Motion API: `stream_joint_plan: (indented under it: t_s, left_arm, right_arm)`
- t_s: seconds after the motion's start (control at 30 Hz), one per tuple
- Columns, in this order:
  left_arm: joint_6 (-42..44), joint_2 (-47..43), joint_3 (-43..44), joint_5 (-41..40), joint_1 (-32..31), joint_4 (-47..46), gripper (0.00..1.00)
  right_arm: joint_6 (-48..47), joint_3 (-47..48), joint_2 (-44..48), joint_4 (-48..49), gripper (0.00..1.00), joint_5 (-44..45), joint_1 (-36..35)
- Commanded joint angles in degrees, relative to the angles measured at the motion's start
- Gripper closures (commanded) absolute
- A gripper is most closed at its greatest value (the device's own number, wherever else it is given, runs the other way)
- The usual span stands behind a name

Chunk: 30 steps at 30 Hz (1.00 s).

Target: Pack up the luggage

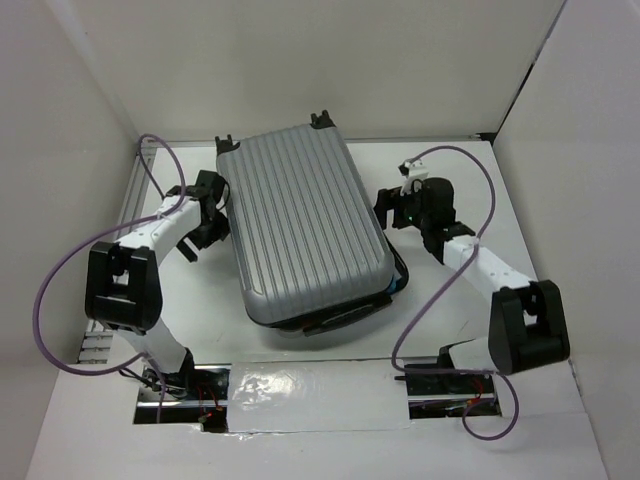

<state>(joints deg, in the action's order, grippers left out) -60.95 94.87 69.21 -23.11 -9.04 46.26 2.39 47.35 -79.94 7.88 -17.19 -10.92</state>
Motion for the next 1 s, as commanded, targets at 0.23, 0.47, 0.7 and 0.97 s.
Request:
stream_joint_plan:
  t_s: [0.23, 0.47, 0.7, 0.97]
  left_arm:
    - [7.59, 6.11, 12.26, 4.75, -3.53, -8.2, 0.0]
    - [9.71, 7.17, 14.2, 4.04, -1.78, -8.82, 0.0]
    - [9.71, 4.55, 12.44, 3.43, 4.46, -8.2, 0.0]
    - [10.32, -1.43, 17.27, 5.62, 13.78, -4.34, 0.0]
  right_arm:
    - [9.38, -11.4, 19.18, 2.4, 0.08, -4.62, -18.68]
    - [8.77, -10.97, 22.2, -4.0, 0.08, 1.71, -24.77]
    - [12.97, -5.96, 20.7, -7.43, 0.04, 21.98, -19.78]
    - [22.03, -2.79, 15.53, -5.87, 0.02, 20.01, -4.56]
